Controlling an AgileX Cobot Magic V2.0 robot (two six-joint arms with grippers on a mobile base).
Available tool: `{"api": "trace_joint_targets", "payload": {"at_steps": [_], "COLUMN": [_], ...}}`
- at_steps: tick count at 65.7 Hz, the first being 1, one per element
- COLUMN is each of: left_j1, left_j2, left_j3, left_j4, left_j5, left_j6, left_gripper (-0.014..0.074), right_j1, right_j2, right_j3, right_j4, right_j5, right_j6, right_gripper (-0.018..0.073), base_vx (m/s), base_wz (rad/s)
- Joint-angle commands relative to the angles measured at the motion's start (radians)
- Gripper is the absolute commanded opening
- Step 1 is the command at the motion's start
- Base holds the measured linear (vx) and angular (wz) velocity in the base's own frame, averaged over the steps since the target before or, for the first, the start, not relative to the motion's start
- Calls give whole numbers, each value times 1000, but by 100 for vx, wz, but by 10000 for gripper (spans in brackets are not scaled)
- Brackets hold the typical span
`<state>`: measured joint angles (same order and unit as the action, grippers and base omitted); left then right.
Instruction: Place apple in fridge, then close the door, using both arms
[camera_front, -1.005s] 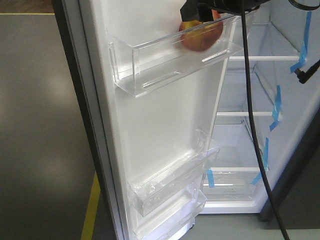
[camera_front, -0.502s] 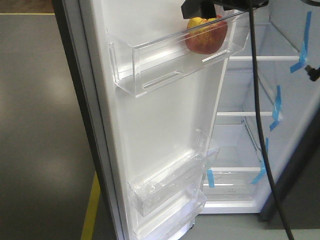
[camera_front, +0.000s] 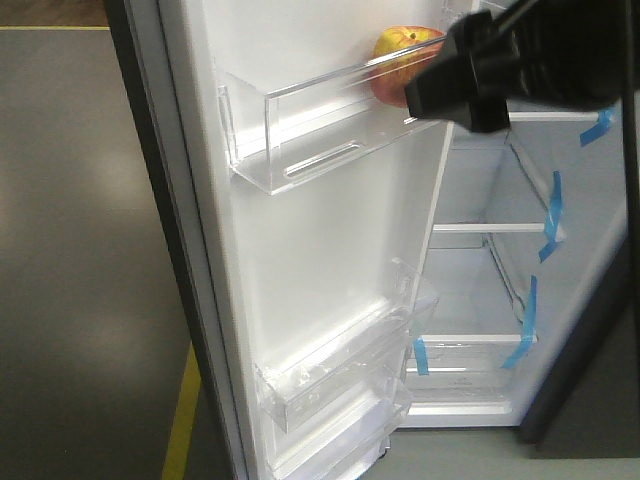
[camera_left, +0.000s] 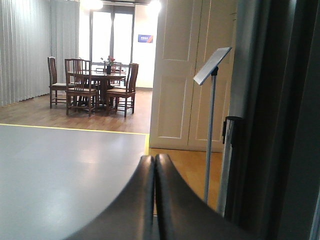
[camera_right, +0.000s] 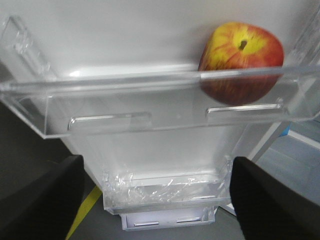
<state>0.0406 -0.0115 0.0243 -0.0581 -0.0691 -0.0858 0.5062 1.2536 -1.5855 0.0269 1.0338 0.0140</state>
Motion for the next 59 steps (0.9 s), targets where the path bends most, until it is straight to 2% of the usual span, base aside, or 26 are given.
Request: {"api": "trace_joint_targets", "payload": {"at_steps": [1, 12, 32, 46, 59], "left_j1": [-2, -2, -2, -2, -2], "left_j2": [-15, -15, -15, -15, -15], "left_j3": [29, 29, 29, 29, 29], "left_j4": [0, 0, 0, 0, 0], "left_j5": [-72, -72, -72, -72, -72], "left_j6": [-9, -9, -9, -9, -9], "left_gripper": [-6, -6, -6, -6, -6], "right_j1": [48, 116, 154, 154, 154], "right_j2": [-113, -253, -522, -668, -764], "right_j3": [118, 374, 747, 844, 859], "right_j4": [-74, -159, -156, -184, -181], "right_j5": [-131, -174, -200, -100, 15], "right_j6": [71, 176, 242, 252, 233], "right_gripper": [564, 564, 564, 564, 564], "base_vx": [0, 0, 0, 0, 0], "base_wz": [0, 0, 0, 0, 0]}}
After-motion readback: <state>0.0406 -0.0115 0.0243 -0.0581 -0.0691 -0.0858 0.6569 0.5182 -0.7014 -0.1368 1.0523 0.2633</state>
